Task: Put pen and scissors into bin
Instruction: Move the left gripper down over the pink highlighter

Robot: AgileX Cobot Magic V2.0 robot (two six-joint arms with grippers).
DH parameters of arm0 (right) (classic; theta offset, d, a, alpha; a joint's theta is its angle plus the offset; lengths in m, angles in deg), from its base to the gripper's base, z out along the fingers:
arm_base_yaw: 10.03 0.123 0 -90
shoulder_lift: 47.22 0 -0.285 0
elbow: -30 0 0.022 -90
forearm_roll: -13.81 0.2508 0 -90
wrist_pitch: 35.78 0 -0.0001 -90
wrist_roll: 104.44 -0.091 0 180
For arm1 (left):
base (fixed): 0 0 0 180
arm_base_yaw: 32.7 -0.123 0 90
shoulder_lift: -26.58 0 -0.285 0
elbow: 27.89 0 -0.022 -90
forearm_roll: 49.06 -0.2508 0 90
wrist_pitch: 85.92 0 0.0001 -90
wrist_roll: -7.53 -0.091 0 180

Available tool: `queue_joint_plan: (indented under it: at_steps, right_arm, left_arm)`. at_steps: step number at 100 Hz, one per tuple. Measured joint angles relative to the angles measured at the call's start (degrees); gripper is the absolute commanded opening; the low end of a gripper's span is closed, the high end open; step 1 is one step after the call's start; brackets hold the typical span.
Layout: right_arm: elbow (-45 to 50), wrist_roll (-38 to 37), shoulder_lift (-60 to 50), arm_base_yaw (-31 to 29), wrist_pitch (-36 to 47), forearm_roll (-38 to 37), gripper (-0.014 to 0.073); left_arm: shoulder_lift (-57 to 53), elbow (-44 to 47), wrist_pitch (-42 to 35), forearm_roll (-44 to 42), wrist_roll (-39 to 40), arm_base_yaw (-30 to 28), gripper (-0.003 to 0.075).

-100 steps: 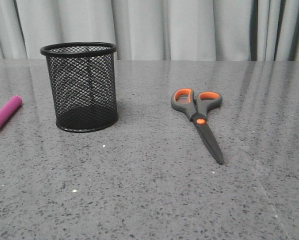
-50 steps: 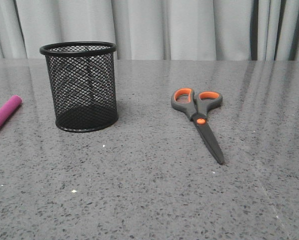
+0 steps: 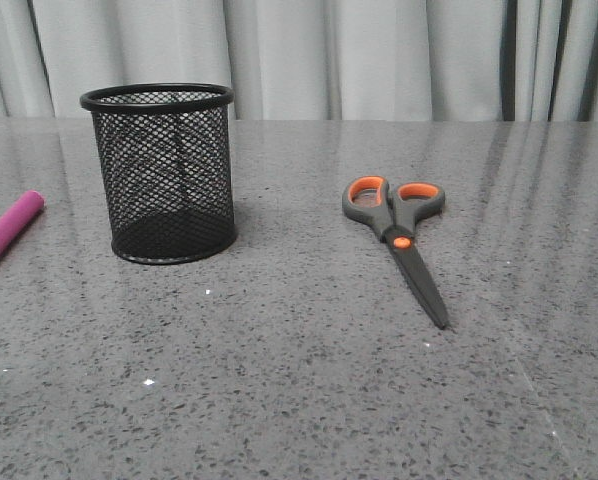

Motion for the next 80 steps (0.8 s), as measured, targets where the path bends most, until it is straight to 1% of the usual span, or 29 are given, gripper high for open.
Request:
queue_joint_plan:
  at_steps: [16,26,38,43,49,54,59,62,66,67,71,76,80]
  right_arm:
    - [-3.5,0.2,6.3,0.0,-4.8,0.0,-0.0069]
    - [-3.6,0.2,8.0,0.0,-5.7,0.0,-0.0068]
    - [-3.7,0.2,9.3,0.0,-5.8,0.0,-0.0062]
    - [-3.7,0.5,9.5,0.0,-5.8,0.0,-0.0038]
    - [-3.7,0.9,9.5,0.0,-6.1,0.0,0.0037]
    - [-3.7,0.9,9.5,0.0,-6.2,0.0,0.0121]
    - [-3.7,0.9,9.5,0.0,-6.2,0.0,0.0216]
    - [-3.7,1.0,9.5,0.0,-6.2,0.0,0.0279]
    - [-3.7,1.1,9.5,0.0,-6.3,0.0,0.033]
    - [-3.7,1.1,9.5,0.0,-6.3,0.1,0.0345]
    - [-3.7,1.2,9.5,0.0,-6.3,0.6,0.0367]
    - [-3.8,1.2,9.5,0.0,-6.3,1.1,0.037]
    - [-3.8,1.3,9.5,0.0,-6.2,1.6,0.037]
  left_arm:
    - [5.5,-3.4,4.9,0.3,-0.4,0.0,-0.0022]
    - [7.8,-3.6,5.6,2.2,-1.8,0.0,-0.0022]
    - [10.0,-3.7,5.7,4.8,-6.0,0.0,-0.0021]
    - [11.0,-4.0,6.0,5.3,-6.7,0.0,-0.002]
    - [12.6,-4.7,6.7,5.7,-7.2,0.0,-0.0006]
    - [14.0,-5.4,7.1,6.0,-8.1,0.0,0.0035]
    - [15.3,-5.9,7.6,6.3,-9.2,0.0,0.01]
    - [16.0,-6.4,7.7,6.5,-9.6,0.0,0.0158]
    - [17.0,-6.8,7.8,7.0,-10.0,0.0,0.0223]
    - [17.2,-7.0,7.8,7.0,-10.1,0.0,0.0251]
    - [18.3,-7.5,7.9,7.6,-10.3,0.0,0.0332]
    - [19.5,-8.0,8.0,8.4,-10.8,0.0,0.0409]
    - [20.5,-8.5,8.1,9.4,-11.8,0.0,0.0437]
